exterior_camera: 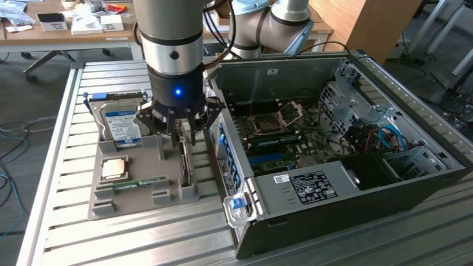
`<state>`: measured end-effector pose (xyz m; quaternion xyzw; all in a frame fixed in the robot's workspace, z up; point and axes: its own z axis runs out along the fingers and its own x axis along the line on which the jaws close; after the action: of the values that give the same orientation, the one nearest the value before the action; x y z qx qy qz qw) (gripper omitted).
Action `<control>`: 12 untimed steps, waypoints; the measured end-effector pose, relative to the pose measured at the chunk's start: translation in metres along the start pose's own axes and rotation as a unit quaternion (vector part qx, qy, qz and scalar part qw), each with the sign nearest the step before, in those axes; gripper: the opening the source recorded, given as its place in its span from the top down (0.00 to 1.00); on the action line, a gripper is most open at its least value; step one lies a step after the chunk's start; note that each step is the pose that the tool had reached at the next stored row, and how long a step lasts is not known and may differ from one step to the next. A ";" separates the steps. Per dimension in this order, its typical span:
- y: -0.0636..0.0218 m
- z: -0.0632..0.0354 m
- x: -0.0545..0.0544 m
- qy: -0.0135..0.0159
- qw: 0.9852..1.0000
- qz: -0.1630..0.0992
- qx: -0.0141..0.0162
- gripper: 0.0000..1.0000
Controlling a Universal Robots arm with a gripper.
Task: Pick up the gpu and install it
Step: 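Pick up the gpu and move the gpu toward the slot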
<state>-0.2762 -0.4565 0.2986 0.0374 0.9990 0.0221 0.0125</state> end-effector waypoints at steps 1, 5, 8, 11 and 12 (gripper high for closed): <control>0.0000 -0.0001 0.000 0.000 1.000 0.000 0.000 0.58; 0.0000 -0.0001 0.000 0.000 1.000 0.000 0.000 0.58; 0.0000 -0.0001 0.000 0.000 1.000 0.000 0.000 0.58; 0.0000 -0.0001 0.000 0.000 1.000 0.000 0.000 0.58; 0.0000 -0.0001 0.000 0.000 1.000 0.000 0.000 0.58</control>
<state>-0.2762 -0.4565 0.2986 0.0374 0.9990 0.0221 0.0124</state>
